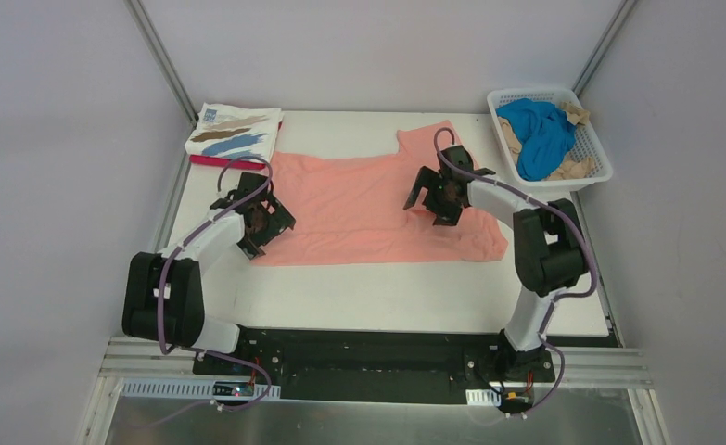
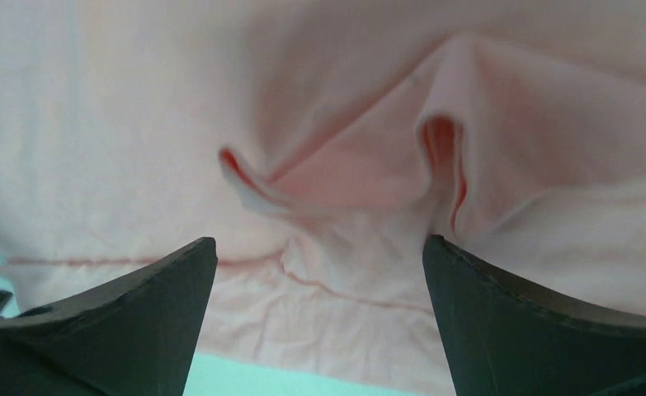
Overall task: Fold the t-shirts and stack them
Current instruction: Fold the flattened tshirt in 1/3 of the way
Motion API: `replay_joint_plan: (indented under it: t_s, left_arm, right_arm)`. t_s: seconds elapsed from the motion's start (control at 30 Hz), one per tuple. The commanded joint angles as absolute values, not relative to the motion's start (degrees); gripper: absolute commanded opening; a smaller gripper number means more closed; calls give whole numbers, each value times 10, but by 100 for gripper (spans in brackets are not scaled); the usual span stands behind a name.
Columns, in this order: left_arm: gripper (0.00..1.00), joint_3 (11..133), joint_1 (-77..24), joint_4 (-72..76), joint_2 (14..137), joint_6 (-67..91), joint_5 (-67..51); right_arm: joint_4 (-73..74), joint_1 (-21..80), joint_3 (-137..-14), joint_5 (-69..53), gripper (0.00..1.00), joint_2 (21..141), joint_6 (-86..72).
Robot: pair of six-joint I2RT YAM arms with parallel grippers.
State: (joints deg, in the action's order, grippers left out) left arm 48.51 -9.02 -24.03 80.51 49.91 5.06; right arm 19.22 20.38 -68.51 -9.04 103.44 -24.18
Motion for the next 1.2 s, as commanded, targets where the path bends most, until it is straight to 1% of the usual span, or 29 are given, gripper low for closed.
replay_joint_plan:
  t_s: [0.0,0.17,0.3,0.4,0.47,0.57,0.73,0.9,1.03,1.17]
  left_arm:
    - [99,466,-91,-223,836,484,45]
    - [99,465,-91,-223,861,483,53]
    - [99,465,-91,-224,858,483,56]
    - [99,466,-91,-223,845,482,55]
    - [99,466,-92,-223,838,481,53]
    - [99,476,-91,-223,833,477,41]
    - [99,518,-104,-219,837,474,17]
    - [99,557,-128,-193,872,461,12]
    - [99,583,-129,-181,943,460,3]
    - [99,575,-129,-181,982,468,-20]
  right_arm:
    - [157,197,-770,-7,99,1081,-229]
    - [139,189,-880,103,99,1161,-184]
    - [140,178,-966,127,99,1200,-164]
    - [174,177,-1002,153,99,1190,-142]
    - [174,177,-975,153,99,1159,-137]
    - [166,179,-897,124,99,1084,-146]
    - [211,193,-778,62,99,1007,-199]
    - [214,196,-695,64,99,986,-233]
    - [224,196,-665,74,99,995,-249]
    - [231,195,-615,87,99,976,-266]
